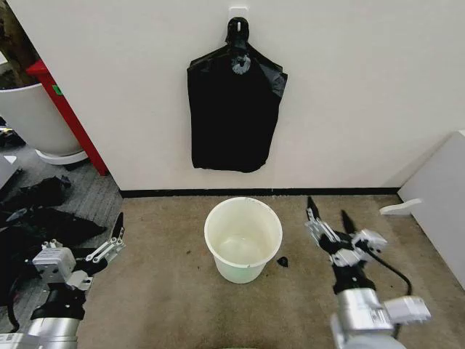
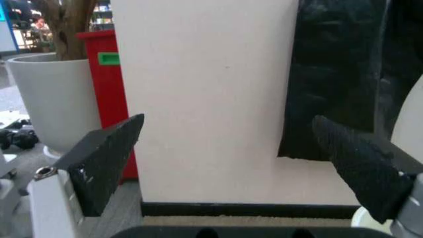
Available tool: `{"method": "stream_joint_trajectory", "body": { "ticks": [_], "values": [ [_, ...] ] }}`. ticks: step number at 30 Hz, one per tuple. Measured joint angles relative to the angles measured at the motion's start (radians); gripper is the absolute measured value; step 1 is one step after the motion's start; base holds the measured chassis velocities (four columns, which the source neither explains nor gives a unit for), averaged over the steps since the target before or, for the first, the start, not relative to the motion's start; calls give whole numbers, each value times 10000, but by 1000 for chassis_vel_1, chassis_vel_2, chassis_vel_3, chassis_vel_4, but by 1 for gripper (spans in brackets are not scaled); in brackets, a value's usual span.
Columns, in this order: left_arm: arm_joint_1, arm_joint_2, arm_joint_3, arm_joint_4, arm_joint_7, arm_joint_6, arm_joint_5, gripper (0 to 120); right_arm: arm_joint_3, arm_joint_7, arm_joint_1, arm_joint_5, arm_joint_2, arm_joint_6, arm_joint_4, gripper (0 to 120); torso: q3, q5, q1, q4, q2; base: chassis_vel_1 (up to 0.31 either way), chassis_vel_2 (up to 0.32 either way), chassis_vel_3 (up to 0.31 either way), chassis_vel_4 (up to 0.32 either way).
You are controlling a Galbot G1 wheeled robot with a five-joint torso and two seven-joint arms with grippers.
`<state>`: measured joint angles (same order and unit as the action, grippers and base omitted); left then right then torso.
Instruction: Place the garbage bag over the trash bin.
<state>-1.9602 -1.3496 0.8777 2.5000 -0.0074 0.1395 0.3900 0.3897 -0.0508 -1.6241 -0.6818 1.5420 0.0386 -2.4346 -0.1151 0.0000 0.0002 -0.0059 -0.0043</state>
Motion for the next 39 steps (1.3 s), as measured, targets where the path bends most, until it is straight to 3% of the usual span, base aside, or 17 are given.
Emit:
{"method": "stream_joint_trajectory", "body": {
  "ticks": [5, 11, 16, 21, 29, 39],
  "values": [
    [209, 516, 22, 0, -104, -263, 133, 100, -303, -968, 2006, -3624, -803, 500, 121, 100, -1, 0, 0, -3, 0, 0, 0, 0, 0],
    [-19, 640, 111, 0, -208, -287, 482, 100, -24, -1348, 3591, -6037, -1707, 859, 630, 100, -1, 4, 0, 2, -1, 0, 0, 0, 0],
    [81, 833, 186, 0, -529, -330, 994, 100, -95, -1488, 5870, -8435, -2462, 1311, 2205, 100, -2, 2, 1, 0, -1, 0, 0, 0, 0],
    [58, 849, 176, 0, -582, -402, 1095, 100, -478, -1311, 7153, -8687, -2430, 1397, 3472, 100, -2, 1, 0, -1, -1, 0, 0, 0, 0],
    [3, 739, 187, 0, -560, -413, 1057, 100, -1235, -1149, 9801, -8962, -1453, 1390, 5228, 100, 0, -3, 1, 0, -1, 0, 0, 0, 0],
    [-78, 586, 180, -1, -535, -425, 956, 100, -1433, -1004, 10886, -8557, -204, 1388, 6778, 100, -1, -1, 1, 0, -1, 0, 0, 0, 0]
  ]
}}
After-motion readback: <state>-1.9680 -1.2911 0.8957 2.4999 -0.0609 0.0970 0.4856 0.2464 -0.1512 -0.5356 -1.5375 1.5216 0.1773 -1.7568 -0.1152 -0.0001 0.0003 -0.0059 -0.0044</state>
